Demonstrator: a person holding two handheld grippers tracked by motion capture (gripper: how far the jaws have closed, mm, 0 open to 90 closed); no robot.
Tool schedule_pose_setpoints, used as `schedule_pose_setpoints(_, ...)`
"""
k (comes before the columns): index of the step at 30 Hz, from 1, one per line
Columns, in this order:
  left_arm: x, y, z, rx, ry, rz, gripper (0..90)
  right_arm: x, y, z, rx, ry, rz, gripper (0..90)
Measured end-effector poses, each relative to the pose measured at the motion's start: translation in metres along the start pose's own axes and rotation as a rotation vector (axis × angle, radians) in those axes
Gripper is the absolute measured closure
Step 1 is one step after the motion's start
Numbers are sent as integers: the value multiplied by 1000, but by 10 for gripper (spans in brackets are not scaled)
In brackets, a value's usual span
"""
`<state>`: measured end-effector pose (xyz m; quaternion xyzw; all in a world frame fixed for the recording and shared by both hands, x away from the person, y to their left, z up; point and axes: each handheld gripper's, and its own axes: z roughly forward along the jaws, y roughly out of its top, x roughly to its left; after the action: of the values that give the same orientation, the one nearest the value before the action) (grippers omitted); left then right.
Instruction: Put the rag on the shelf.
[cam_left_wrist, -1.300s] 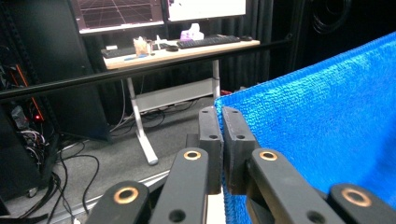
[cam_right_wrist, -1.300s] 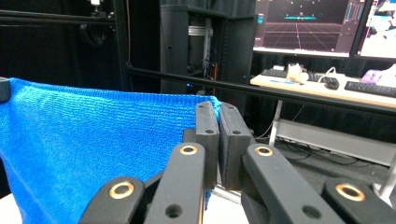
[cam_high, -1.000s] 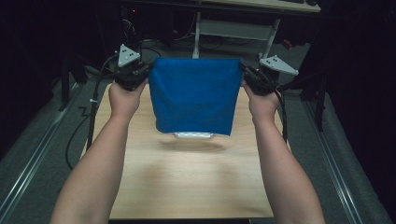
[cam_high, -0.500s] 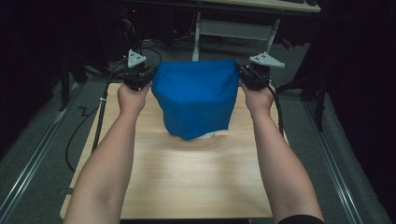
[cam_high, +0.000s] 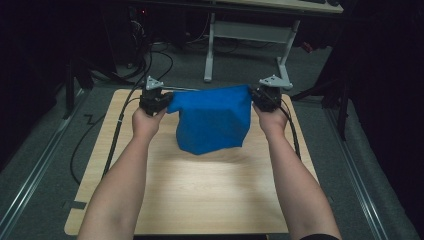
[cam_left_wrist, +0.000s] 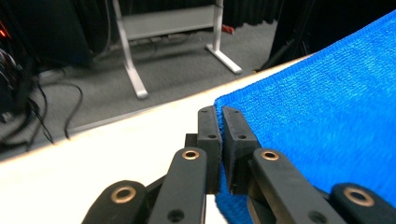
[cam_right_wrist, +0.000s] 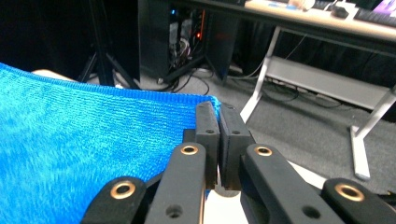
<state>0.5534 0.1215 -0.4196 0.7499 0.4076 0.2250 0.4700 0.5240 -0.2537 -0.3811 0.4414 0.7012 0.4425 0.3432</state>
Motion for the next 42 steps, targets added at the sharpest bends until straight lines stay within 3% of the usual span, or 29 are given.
schedule_pose_setpoints(1, -1, -7, 2, 30, -13, -2, 869, 3, -9, 2, 20, 6, -6, 891)
schedule_pose_setpoints(5, -2, -16, 2, 16, -32, -17, 869, 7, -20, 4, 31, 13, -12, 891)
schedule_pose_setpoints(13, -7, -39, 3, 18, -72, -49, 868, 16, -51, 8, 76, 44, 19, 890)
schedule_pose_setpoints(19, -11, -57, 9, 42, -105, -69, 869, 24, -70, 12, 108, 58, 18, 890)
schedule_pose_setpoints(21, -13, -61, 12, 44, -117, -68, 868, 28, -78, 14, 131, 65, -2, 890)
schedule_pose_setpoints(25, -12, -66, 16, 47, -135, -95, 866, 33, -82, 15, 137, 77, 4, 889)
schedule_pose_setpoints(42, -11, -82, 21, 70, -137, -123, 859, 38, -93, 25, 162, 98, 20, 888)
